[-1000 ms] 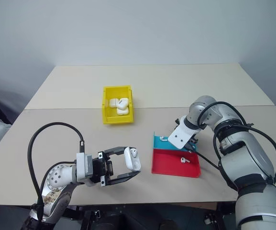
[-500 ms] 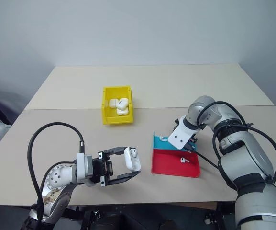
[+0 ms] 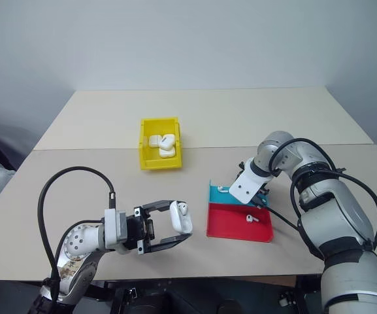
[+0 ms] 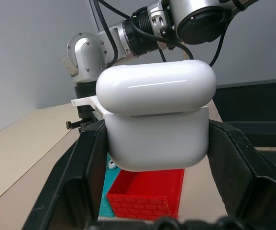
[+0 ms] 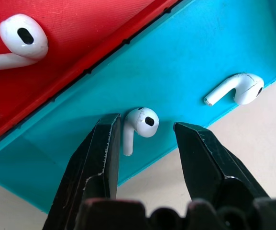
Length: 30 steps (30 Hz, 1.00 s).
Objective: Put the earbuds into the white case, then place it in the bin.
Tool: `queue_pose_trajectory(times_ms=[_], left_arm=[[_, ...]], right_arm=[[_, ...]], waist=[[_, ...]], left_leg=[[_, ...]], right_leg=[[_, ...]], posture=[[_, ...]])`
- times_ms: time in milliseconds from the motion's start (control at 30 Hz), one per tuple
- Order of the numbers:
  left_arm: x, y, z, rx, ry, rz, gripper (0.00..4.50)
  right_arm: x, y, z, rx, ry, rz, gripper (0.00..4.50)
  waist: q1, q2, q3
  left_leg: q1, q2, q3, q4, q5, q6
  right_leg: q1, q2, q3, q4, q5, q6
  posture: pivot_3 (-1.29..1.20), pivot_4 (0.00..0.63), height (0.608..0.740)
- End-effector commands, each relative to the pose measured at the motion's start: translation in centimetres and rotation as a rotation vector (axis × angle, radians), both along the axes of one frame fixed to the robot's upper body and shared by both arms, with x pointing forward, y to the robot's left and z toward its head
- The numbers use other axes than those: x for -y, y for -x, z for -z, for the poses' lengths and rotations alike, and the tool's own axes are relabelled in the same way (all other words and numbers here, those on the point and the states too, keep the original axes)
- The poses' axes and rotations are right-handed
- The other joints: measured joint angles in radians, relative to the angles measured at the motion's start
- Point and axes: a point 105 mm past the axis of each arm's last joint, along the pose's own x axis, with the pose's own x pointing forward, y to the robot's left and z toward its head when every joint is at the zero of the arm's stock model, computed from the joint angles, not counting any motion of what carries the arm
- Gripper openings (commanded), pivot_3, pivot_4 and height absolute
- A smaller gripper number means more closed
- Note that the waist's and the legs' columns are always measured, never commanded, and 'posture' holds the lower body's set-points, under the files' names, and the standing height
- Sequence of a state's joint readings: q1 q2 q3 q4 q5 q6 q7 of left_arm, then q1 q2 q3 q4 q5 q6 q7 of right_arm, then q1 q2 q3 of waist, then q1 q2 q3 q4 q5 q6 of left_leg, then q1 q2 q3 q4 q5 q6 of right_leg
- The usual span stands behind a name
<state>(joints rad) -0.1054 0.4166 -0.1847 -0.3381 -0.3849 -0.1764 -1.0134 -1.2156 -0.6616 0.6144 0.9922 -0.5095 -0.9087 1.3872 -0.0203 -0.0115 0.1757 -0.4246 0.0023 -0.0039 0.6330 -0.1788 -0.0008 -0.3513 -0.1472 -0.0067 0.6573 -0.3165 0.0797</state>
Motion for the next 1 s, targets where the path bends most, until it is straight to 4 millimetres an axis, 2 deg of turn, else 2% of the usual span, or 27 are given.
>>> queue_pose_trajectory(times_ms=[33, 433, 533, 567, 833, 1000], left_arm=[[0.1, 0.3, -0.8, 0.055, 0.013, 0.010, 2.81], [0.0, 0.2, -0.8, 0.057, 0.012, 0.008, 2.81], [0.1, 0.2, -0.8, 0.056, 0.012, 0.008, 2.81], [0.1, 0.3, -0.8, 0.056, 0.011, 0.009, 2.81], [0.0, 0.2, -0.8, 0.053, 0.008, 0.009, 2.81], [0.0, 0.1, -1.2, 0.059, 0.021, 0.010, 2.81]], right_arm=[[0.0, -0.1, -0.5, 0.019, -0.003, -0.010, 1.75], [0.1, -0.1, -0.2, 0.012, 0.011, -0.006, 1.75], [0.2, 0.0, -0.1, 0.009, 0.013, -0.010, 1.27], [0.1, 0.0, -0.2, 0.012, 0.007, -0.013, 0.97], [0.1, 0.0, -0.2, 0.019, 0.004, -0.010, 0.97], [-0.6, -0.1, -2.1, 0.028, -0.124, 0.042, 0.97]], waist=[[0.000, 0.000, 0.000], [0.000, 0.000, 0.000], [-0.001, 0.000, 0.000], [-0.001, 0.000, 0.000], [-0.001, 0.000, 0.000], [0.000, 0.000, 0.000]], left_leg=[[0.000, 0.000, 0.000, 0.000, 0.000, 0.000], [0.000, 0.000, 0.000, 0.000, 0.000, 0.000], [0.000, 0.000, 0.000, 0.000, 0.000, 0.000], [0.000, 0.000, 0.000, 0.000, 0.000, 0.000], [0.001, 0.000, 0.001, -0.001, 0.000, 0.000], [0.000, 0.000, 0.001, -0.001, 0.000, 0.000]], right_leg=[[0.000, 0.000, 0.000, 0.000, 0.000, 0.000], [0.000, 0.000, 0.000, 0.000, 0.000, 0.000], [0.000, 0.000, 0.000, 0.000, 0.000, 0.000], [0.000, 0.000, 0.001, 0.000, 0.000, 0.000], [0.000, 0.000, 0.001, 0.000, 0.000, 0.000], [0.000, 0.000, 0.001, 0.000, 0.000, 0.000]], posture=[[0.00, 0.150, 0.740], [0.00, 0.150, 0.740], [0.00, 0.150, 0.740], [0.00, 0.150, 0.740], [0.00, 0.150, 0.740], [0.00, 0.150, 0.740]])
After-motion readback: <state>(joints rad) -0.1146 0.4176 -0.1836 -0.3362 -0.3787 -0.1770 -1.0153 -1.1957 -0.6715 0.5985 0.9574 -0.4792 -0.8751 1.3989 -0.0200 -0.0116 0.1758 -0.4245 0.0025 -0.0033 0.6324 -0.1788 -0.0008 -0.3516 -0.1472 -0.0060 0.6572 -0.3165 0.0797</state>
